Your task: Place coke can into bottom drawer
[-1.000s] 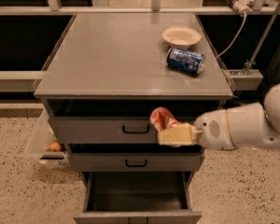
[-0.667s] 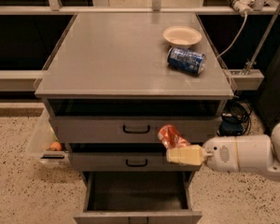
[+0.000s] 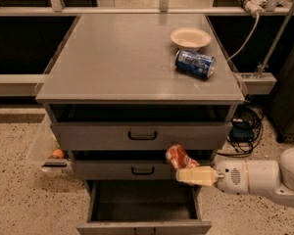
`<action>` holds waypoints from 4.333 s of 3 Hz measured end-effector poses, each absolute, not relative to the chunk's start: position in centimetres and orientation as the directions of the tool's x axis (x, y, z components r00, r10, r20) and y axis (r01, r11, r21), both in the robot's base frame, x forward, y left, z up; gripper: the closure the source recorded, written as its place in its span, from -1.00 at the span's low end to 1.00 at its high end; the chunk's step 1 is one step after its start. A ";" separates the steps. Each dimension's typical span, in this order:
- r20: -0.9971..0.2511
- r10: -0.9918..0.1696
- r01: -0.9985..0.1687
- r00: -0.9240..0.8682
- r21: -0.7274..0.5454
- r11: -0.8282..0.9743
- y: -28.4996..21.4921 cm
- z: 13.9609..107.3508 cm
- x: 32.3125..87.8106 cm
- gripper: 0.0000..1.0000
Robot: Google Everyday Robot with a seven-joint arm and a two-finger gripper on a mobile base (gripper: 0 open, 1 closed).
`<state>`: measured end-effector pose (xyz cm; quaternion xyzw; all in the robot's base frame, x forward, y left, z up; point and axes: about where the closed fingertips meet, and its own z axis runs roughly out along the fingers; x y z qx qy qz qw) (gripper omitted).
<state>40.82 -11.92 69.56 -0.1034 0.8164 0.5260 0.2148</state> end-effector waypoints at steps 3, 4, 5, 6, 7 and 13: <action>-0.364 0.201 -0.284 -0.910 0.897 0.340 -14.8 61.9 42.4 1.00; -0.285 0.283 -0.211 -0.916 0.941 0.265 -16.0 56.0 43.2 1.00; -0.215 0.330 -0.148 -0.919 0.965 0.217 -16.9 51.5 43.6 1.00; -0.165 0.356 -0.091 -0.920 0.972 0.215 -17.4 49.2 43.8 1.00; -0.161 0.357 -0.086 -0.920 0.973 0.215 -17.5 49.0 43.8 1.00; 0.120 0.480 0.251 -0.869 0.943 0.219 -20.6 31.0 45.9 1.00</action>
Offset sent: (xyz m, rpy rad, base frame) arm 0.0087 -0.0333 -0.0711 0.1269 0.1051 -0.1144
